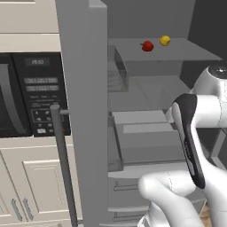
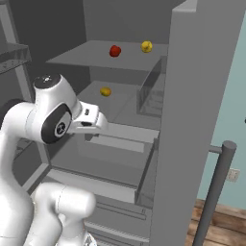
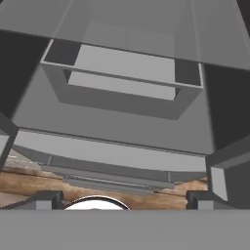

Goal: Place the bell pepper in the correct fridge rack based on whether it is a fruit or vegetable. Finally, close the fridge door.

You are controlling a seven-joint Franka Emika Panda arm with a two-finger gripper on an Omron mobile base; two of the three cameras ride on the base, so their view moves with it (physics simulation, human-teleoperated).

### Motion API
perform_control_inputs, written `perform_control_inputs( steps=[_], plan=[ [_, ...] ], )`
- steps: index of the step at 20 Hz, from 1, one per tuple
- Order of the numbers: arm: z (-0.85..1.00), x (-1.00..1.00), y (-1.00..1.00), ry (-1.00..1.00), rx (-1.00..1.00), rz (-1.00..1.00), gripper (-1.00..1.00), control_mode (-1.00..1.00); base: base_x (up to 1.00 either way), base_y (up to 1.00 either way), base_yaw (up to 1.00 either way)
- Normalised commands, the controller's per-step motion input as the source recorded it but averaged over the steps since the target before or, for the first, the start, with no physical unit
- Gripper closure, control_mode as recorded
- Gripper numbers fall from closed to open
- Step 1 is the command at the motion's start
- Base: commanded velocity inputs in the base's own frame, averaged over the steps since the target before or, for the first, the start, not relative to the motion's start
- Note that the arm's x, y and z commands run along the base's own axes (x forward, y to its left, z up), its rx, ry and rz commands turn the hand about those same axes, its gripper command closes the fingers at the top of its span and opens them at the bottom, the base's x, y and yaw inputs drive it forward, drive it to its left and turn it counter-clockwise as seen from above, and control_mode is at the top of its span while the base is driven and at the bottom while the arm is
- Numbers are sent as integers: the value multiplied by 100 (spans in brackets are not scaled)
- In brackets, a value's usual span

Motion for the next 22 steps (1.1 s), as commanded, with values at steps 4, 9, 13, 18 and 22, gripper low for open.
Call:
perform_control_inputs(
  steps=[4,9,13,18,22],
  plan=[
    [0,0,0,0,0,0,-100,-100,0,0,0],
    [-2,-25,0,5,0,0,-100,-100,0,0,0],
    [-1,-14,0,3,0,0,-100,100,-36,0,0],
    [0,0,0,0,0,0,-100,100,-58,0,0],
    [0,0,0,0,0,0,-100,100,-53,0,0]
  ],
)
